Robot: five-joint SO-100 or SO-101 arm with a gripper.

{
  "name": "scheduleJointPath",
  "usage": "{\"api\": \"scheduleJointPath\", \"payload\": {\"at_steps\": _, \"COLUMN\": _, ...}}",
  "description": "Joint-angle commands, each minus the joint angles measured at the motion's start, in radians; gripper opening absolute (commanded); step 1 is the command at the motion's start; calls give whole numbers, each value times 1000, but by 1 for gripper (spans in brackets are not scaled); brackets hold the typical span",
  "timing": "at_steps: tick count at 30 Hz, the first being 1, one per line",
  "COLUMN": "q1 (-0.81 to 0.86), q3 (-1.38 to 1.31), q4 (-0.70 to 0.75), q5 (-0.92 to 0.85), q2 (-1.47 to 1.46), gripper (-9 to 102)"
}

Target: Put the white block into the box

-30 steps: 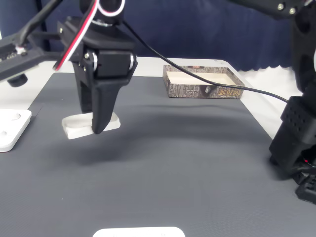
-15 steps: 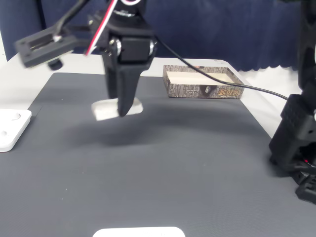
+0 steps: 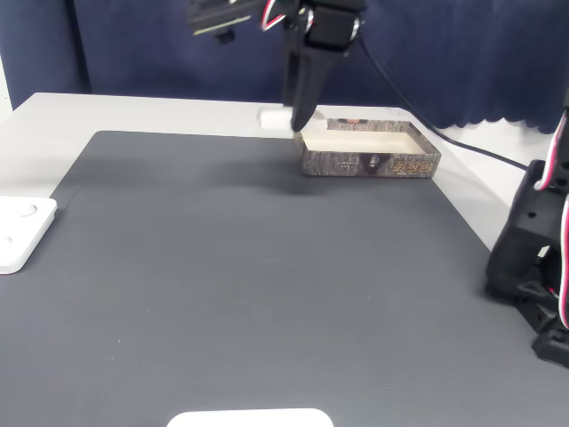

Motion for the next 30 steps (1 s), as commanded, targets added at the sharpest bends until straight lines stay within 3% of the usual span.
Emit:
{"api": "scheduleJointPath", "payload": {"at_steps": 1, "q1": 138, "q3": -6, "q4": -18, "q5": 58, "q2": 92, "gripper": -2}}
{"api": "scheduleJointPath", "payload": {"at_steps": 18, "q1": 479, "q3": -196, "q4": -55, "q5": 279, "q2": -123, "gripper": -2}}
{"api": "scheduleJointPath", "payload": {"at_steps": 30, "q1": 537, "q3": -411, "q4": -61, "q5": 376, "q2": -357, "gripper": -2}}
